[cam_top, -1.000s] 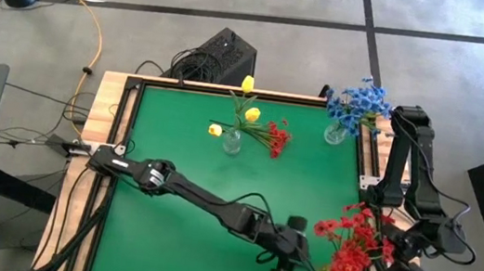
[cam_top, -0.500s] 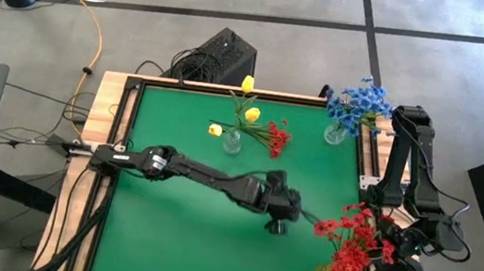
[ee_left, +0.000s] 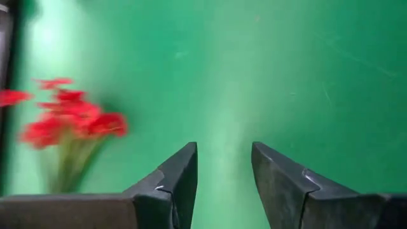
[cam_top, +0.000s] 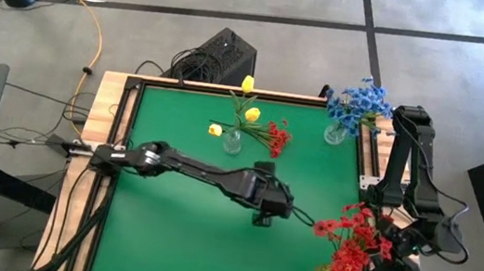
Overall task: Sort flowers into vase by color
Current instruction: Put the red flowers into the yellow vase
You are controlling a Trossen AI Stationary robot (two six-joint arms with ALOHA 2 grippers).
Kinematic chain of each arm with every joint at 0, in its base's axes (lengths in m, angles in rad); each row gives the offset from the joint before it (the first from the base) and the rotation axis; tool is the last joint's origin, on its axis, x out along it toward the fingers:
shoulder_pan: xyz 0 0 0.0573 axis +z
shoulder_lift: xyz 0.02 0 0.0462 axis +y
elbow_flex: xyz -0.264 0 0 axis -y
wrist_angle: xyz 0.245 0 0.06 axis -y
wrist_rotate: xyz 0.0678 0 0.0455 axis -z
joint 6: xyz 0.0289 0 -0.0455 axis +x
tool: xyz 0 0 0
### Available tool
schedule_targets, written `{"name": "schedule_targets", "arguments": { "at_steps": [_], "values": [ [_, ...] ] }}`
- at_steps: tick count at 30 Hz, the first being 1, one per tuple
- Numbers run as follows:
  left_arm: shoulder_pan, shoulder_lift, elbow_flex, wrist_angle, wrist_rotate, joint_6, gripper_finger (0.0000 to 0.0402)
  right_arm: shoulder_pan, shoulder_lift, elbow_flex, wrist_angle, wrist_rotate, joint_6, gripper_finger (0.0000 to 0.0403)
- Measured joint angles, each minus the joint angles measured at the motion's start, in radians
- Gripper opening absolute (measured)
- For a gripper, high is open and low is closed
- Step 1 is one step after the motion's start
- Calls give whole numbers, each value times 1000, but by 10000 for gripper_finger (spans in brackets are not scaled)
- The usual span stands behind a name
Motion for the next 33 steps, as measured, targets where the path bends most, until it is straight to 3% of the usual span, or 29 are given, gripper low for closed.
{"name": "schedule_targets", "arguments": {
  "at_steps": [11,18,22,26,29,33],
  "values": [
    [30,-354,0,-124,-25,68,137,-1,9,0,-60,-2,16,265],
    [227,-596,1,-167,-29,123,137,-1,22,0,-68,-3,84,265],
    [443,-650,2,-183,66,190,137,-2,35,0,-71,-2,90,265],
    [685,-647,-17,-176,277,246,137,-3,40,0,-75,1,127,265],
    [835,-630,-94,-132,413,319,137,-8,40,0,-85,3,131,265],
    [955,-588,-241,-67,499,447,137,-27,39,0,-95,5,133,265]
  ]
}}
